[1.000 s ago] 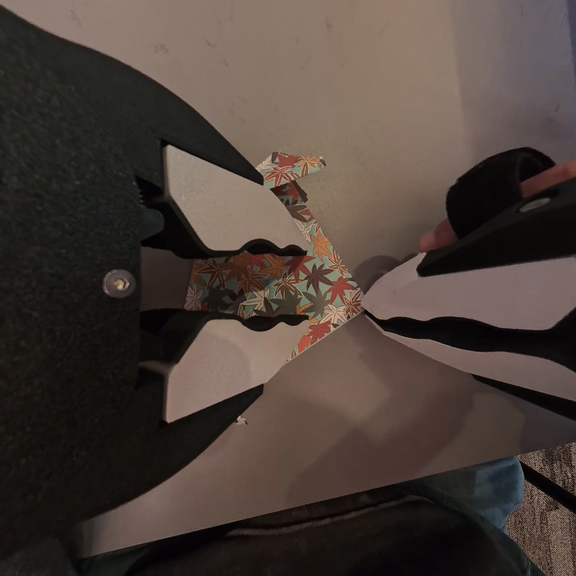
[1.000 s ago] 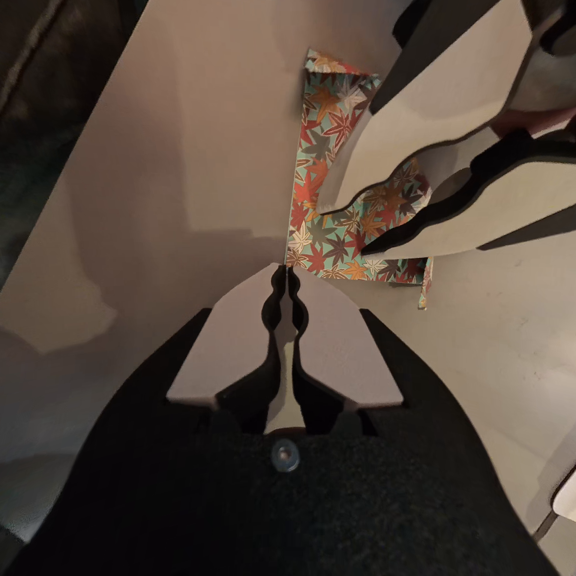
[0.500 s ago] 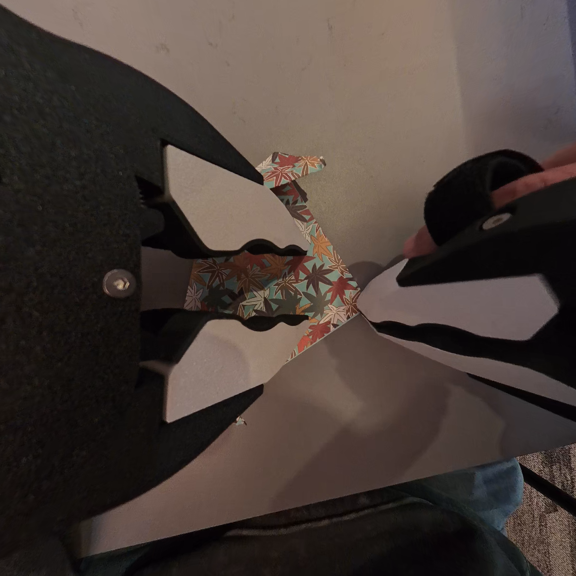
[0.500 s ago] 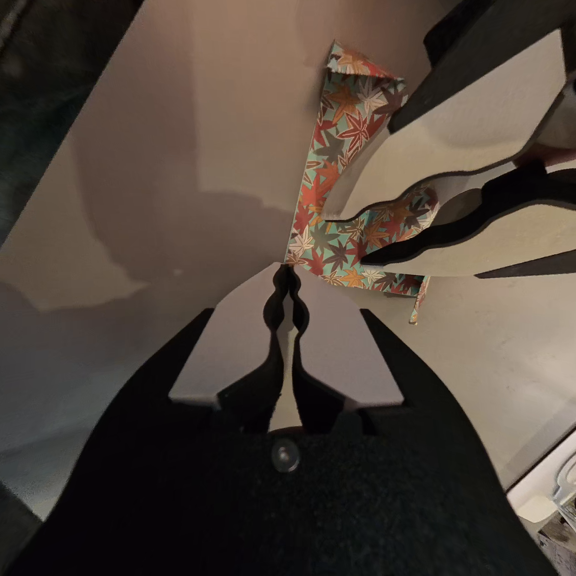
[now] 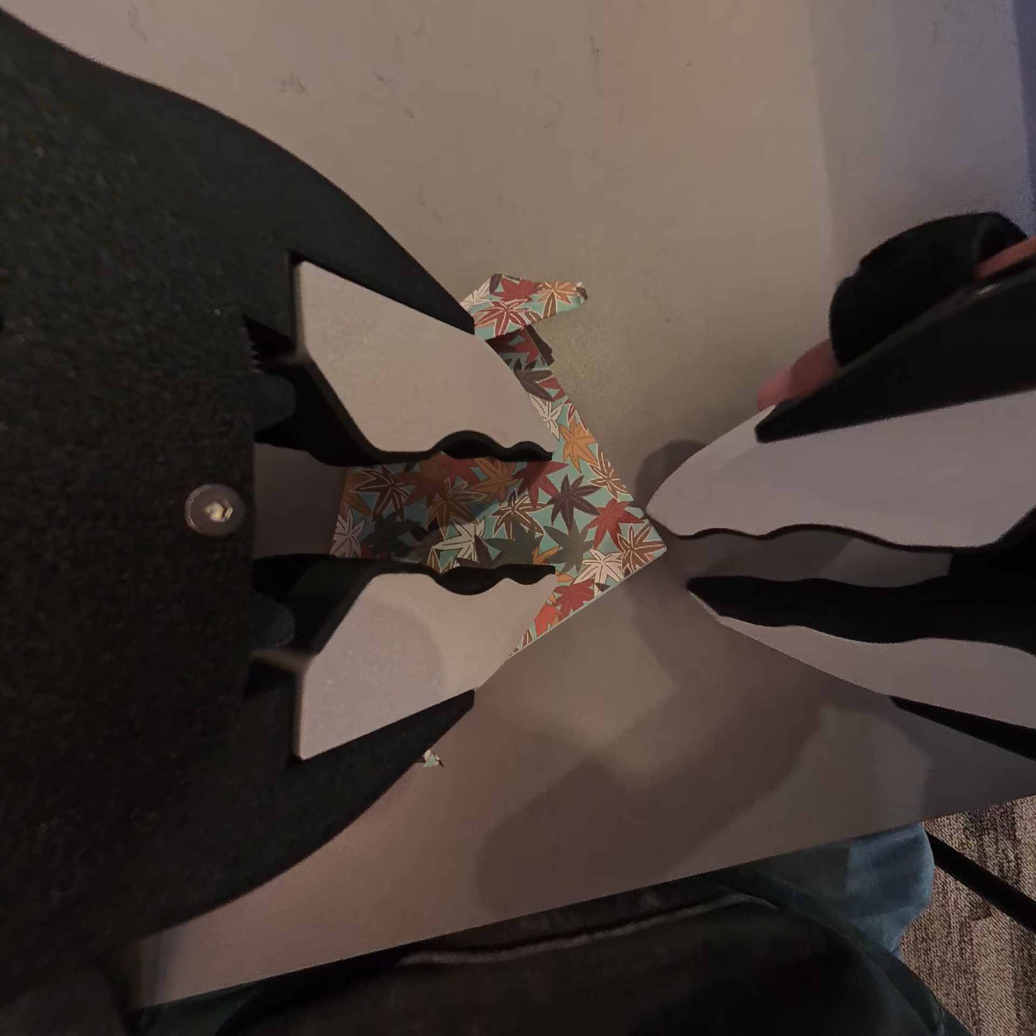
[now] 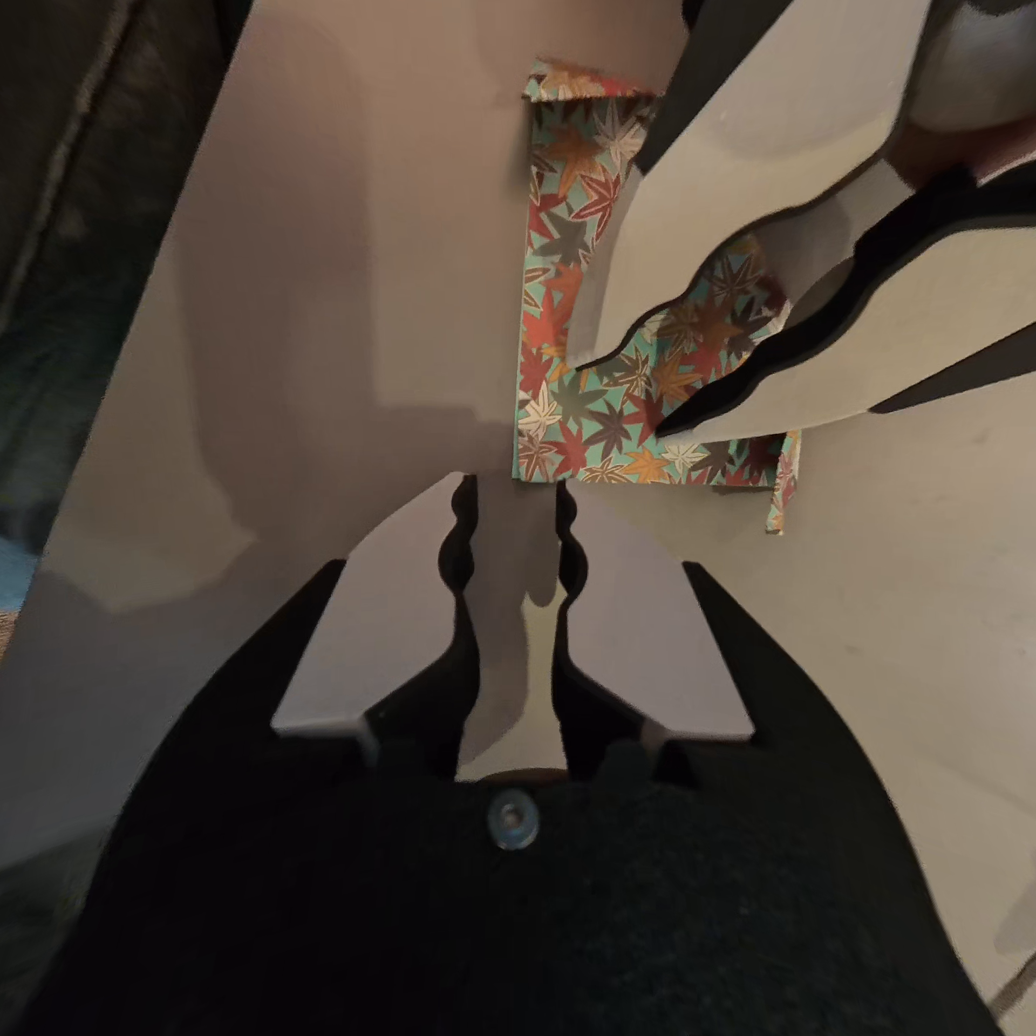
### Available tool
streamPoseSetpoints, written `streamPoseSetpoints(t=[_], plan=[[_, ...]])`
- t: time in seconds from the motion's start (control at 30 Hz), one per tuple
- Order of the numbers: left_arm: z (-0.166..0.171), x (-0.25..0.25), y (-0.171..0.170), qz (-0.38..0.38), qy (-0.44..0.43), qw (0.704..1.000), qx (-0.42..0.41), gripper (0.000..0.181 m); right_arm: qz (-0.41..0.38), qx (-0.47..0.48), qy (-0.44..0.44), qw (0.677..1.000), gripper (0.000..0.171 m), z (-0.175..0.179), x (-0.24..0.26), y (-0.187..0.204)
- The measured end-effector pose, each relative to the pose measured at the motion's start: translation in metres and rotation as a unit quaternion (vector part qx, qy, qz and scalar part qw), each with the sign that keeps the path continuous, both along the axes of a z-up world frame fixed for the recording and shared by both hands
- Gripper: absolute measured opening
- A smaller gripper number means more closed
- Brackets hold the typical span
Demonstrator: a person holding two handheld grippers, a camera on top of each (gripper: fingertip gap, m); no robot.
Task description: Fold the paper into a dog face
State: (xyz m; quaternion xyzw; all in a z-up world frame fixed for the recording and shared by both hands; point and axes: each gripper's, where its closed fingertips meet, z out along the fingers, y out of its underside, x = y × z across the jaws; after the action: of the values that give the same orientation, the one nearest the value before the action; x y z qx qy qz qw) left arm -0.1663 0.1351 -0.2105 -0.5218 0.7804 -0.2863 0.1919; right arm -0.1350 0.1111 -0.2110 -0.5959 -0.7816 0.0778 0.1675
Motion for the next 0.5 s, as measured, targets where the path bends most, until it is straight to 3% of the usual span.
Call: streamPoseSetpoints(t=[0.23,0.5], plan=[[-0.0001,0.0002,-0.0001,0.001,0.0,1.0,0.0,0.035,0.061,0.027,-0.03,0.997,0.012,-0.0016,-0.0042,0.0016],[-0.0001,0.0004,0.0001,0.001,-0.003,1.0,-0.002,0.034,0.088,-0.046,-0.074,0.992,0.005,-0.0038,-0.0033,-0.0017]])
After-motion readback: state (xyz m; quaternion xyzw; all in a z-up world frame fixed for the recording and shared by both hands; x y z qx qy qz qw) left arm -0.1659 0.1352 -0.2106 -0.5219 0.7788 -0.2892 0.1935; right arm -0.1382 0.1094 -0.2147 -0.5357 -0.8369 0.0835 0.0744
